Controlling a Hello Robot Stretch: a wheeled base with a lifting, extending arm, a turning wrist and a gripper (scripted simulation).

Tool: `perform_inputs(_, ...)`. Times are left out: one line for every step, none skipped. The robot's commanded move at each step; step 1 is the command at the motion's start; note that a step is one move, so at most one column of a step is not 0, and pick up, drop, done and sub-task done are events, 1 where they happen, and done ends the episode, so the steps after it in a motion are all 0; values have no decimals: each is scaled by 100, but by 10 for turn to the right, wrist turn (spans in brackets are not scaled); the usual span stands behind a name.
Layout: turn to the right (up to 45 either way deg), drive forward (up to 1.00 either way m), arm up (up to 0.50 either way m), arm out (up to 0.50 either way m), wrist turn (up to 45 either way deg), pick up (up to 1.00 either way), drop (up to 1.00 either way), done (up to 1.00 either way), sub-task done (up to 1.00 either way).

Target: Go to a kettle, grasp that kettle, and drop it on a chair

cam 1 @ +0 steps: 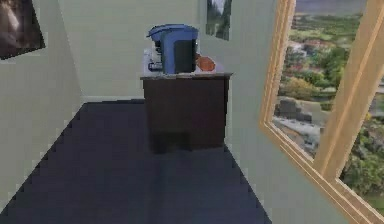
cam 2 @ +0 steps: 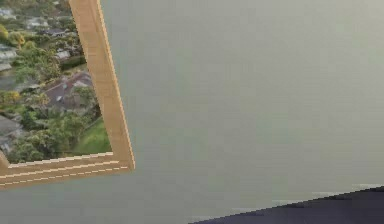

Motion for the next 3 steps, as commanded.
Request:
perform_inputs(-270, 0, 0, 0, 0, 0, 0, 0, 0)
perform_inputs(0, 100, 0, 0, 0, 0, 0, 0, 0)
perform_inputs(0, 80, 0, 0, 0, 0, 0, 0, 0)
